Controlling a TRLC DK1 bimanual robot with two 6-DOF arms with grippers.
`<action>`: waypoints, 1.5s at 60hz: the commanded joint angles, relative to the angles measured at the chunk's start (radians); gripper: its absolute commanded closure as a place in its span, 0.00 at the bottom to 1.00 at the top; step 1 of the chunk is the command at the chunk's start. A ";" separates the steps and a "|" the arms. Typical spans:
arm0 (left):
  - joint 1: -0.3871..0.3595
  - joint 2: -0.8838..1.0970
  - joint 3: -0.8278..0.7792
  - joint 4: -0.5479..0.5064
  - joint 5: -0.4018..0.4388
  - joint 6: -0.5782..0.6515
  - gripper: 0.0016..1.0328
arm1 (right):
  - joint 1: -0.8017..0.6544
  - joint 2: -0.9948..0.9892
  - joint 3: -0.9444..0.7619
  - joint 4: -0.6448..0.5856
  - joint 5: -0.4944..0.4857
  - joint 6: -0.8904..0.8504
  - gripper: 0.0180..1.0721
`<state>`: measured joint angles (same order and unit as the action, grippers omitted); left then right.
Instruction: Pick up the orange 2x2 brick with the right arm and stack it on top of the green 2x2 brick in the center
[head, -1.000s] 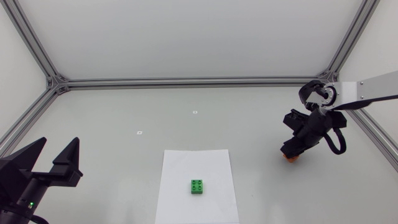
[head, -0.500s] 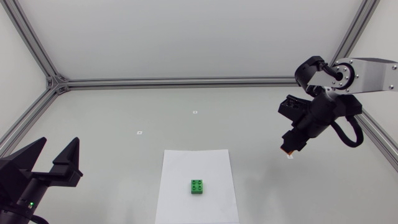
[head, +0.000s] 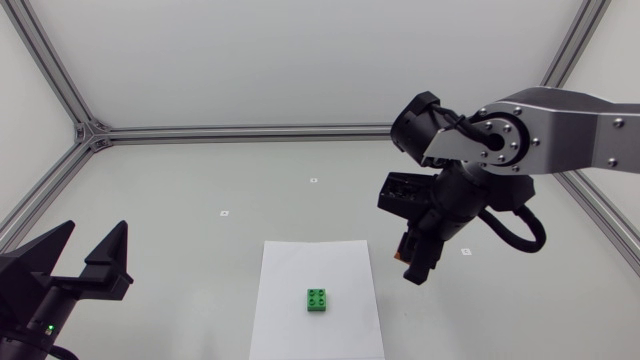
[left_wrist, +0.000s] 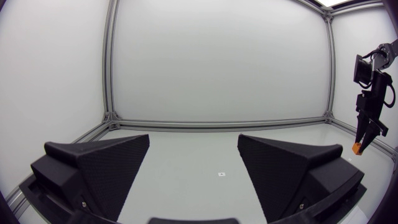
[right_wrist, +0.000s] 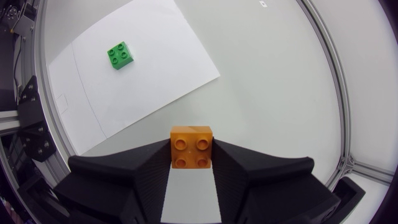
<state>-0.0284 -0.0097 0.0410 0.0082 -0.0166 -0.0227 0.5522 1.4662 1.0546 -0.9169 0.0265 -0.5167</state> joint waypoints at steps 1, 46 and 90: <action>-0.001 -0.004 -0.041 -0.011 0.003 0.006 0.04 | 0.064 0.034 0.030 0.000 -0.004 0.023 0.79; -0.001 -0.004 -0.041 -0.011 0.003 0.006 0.04 | 0.324 0.263 0.122 0.113 -0.031 -0.111 0.81; -0.001 -0.003 -0.041 -0.011 0.003 0.006 0.04 | 0.351 0.399 0.205 0.110 -0.080 -0.232 0.83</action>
<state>-0.0284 -0.0097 0.0410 0.0082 -0.0166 -0.0227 0.8959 1.8343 1.2491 -0.8036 -0.0490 -0.7300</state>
